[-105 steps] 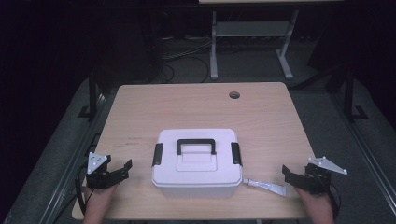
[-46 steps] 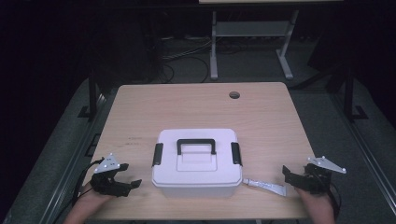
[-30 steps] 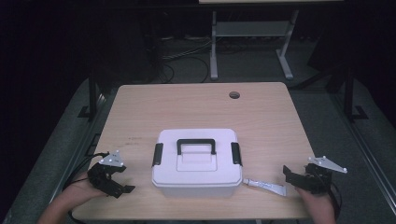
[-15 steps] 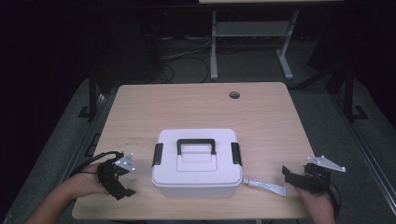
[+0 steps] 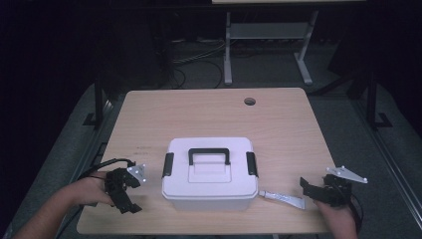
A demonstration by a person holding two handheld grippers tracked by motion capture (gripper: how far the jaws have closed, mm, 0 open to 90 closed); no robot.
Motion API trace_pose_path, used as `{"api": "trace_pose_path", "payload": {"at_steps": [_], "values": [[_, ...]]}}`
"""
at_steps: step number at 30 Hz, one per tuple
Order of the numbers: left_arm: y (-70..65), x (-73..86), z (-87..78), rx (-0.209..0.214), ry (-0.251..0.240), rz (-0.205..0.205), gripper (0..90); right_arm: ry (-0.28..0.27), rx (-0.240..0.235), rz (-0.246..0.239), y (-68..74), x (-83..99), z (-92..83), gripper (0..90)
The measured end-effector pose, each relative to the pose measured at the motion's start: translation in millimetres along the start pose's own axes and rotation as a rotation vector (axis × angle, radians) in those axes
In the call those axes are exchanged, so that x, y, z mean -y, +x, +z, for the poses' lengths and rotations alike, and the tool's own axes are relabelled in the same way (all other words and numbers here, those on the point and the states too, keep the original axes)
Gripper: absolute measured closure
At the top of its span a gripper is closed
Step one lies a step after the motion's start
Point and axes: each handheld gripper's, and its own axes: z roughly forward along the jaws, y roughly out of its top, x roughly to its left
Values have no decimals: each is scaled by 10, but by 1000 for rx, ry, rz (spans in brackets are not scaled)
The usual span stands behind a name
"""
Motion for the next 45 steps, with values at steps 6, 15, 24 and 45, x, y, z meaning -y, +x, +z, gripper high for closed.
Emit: {"api": "trace_pose_path", "payload": {"at_steps": [6, 15, 24, 45], "values": [[-18, -44, -169, 15, -1, 8, 167, 1, -2, -3, 9, -4, 6, 45], [-48, -229, -474, 40, 7, 20, 166, 4, -1, 1, 11, -4, 10, 46], [-103, -538, -918, 21, -28, 65, 164, 6, -4, 1, 7, -2, 11, 46], [-140, -1344, -1318, 13, -11, 159, 164, 4, -9, 4, -5, 3, 6, 46]]}}
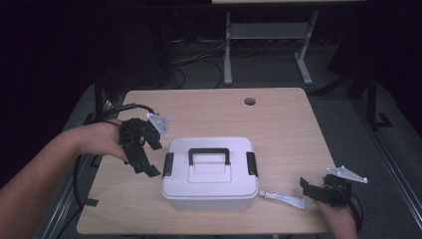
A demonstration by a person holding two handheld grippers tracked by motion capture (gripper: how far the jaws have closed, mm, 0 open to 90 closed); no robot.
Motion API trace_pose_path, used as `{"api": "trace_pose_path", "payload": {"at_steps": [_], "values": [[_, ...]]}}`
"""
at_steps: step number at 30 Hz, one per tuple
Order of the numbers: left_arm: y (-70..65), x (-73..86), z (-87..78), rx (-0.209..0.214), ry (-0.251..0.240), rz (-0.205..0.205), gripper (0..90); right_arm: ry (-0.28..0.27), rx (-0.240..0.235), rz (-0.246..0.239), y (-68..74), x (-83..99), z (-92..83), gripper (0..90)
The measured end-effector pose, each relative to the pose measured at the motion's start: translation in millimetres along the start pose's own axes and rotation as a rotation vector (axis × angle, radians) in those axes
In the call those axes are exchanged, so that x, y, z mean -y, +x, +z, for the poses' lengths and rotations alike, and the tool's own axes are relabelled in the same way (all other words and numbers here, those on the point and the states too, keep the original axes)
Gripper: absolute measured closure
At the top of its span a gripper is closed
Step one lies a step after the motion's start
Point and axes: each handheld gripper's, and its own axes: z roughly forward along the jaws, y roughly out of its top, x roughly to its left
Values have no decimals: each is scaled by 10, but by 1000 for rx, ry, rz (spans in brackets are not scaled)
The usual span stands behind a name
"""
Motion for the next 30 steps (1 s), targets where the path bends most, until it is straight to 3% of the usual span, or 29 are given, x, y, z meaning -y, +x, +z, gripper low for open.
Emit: {"api": "trace_pose_path", "payload": {"at_steps": [14, 24, 30], "values": [[87, -621, 151, 20, 56, 77, 143, -10, -9, -2, 13, -4, -10, 50], [133, -910, 304, 24, 92, 96, 127, -7, -14, -3, 11, -4, -7, 50], [162, -1004, 411, 23, 113, 97, 127, -2, -14, -8, 12, -7, -1, 50]]}}
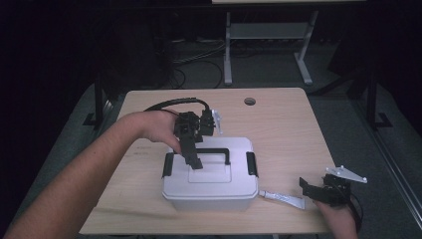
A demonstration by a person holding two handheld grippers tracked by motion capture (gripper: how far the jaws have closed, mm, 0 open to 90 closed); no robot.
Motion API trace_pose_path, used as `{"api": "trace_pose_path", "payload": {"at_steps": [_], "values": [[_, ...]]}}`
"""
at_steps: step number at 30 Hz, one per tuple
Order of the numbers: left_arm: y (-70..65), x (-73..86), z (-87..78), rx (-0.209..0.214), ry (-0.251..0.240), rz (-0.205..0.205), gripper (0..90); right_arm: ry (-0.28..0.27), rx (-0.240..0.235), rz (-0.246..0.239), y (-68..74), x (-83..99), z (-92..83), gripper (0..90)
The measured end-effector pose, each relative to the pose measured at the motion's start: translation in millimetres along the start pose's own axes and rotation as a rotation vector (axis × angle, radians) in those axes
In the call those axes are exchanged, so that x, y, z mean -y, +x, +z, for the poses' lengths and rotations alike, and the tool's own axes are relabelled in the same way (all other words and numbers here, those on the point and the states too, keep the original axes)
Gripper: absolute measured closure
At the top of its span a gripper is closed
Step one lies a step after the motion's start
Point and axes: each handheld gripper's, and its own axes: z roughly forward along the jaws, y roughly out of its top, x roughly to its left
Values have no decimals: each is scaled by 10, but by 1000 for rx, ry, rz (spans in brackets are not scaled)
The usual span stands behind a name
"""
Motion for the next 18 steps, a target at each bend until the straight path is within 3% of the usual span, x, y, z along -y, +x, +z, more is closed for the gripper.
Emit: {"api": "trace_pose_path", "payload": {"at_steps": [4, 8, 11, 13, 15, 18], "values": [[-25, -73, 62, 3, 27, 24, 151, 3, -3, -1, -6, 2, 9, 50], [-27, -124, 90, 2, 41, 19, 203, 3, -7, -2, 5, -3, 9, 50], [-42, -167, 127, -24, 57, 38, 266, 3, -9, -10, 11, -6, 13, 50], [-48, -178, 144, -40, 64, 51, 428, 6, -11, -8, 10, -4, 18, 50], [-47, -183, 149, -53, 66, 48, 481, 6, -11, -8, 8, -3, 18, 50], [-45, -189, 154, -60, 72, 41, 661, 8, -13, -11, 10, 0, 21, 51]]}}
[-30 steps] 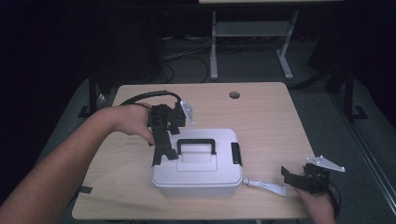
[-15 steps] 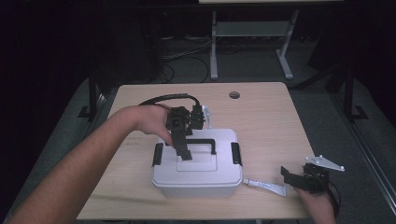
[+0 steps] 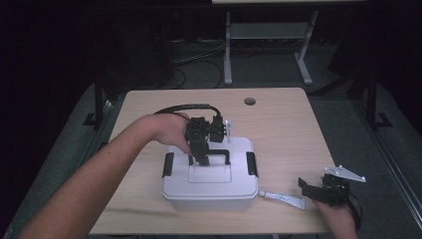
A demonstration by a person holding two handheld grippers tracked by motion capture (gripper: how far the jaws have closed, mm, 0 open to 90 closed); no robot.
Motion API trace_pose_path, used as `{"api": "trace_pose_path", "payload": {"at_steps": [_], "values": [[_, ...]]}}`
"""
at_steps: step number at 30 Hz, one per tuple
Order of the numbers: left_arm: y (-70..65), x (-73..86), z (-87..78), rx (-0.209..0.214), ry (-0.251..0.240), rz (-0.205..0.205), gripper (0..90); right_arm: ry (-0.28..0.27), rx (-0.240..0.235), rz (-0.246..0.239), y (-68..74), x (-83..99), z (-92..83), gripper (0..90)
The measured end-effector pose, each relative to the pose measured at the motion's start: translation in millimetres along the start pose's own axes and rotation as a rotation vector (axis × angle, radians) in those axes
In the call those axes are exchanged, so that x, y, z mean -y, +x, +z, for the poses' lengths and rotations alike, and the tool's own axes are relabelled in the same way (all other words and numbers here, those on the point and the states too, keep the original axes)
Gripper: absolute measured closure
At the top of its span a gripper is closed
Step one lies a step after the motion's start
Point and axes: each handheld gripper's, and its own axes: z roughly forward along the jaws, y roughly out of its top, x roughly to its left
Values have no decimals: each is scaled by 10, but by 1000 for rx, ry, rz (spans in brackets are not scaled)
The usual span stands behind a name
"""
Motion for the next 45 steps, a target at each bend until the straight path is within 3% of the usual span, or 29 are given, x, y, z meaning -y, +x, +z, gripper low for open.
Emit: {"api": "trace_pose_path", "payload": {"at_steps": [1, 6, 15, 24, 29, 36, 45], "values": [[-6, -3, 5, 2, 10, 5, 734, 3, 0, -4, 2, 0, 2, 53], [-20, -32, -8, -10, -16, -20, 832, 20, 6, -10, 13, 6, 19, 55], [-30, -50, -9, -10, 1, -14, 836, 24, 0, -8, 16, 4, 21, 55], [-31, -40, -50, -10, -19, -15, 839, 26, -2, -8, 17, 5, 25, 55], [-55, -4, -183, -14, -58, -38, 841, 27, -1, -8, 11, 7, 32, 55], [-133, 71, -429, -43, -102, -36, 841, 28, -3, -6, 16, 6, 33, 55], [-175, 340, -659, -112, -112, -70, 841, 27, -3, -6, 8, 7, 29, 55]]}}
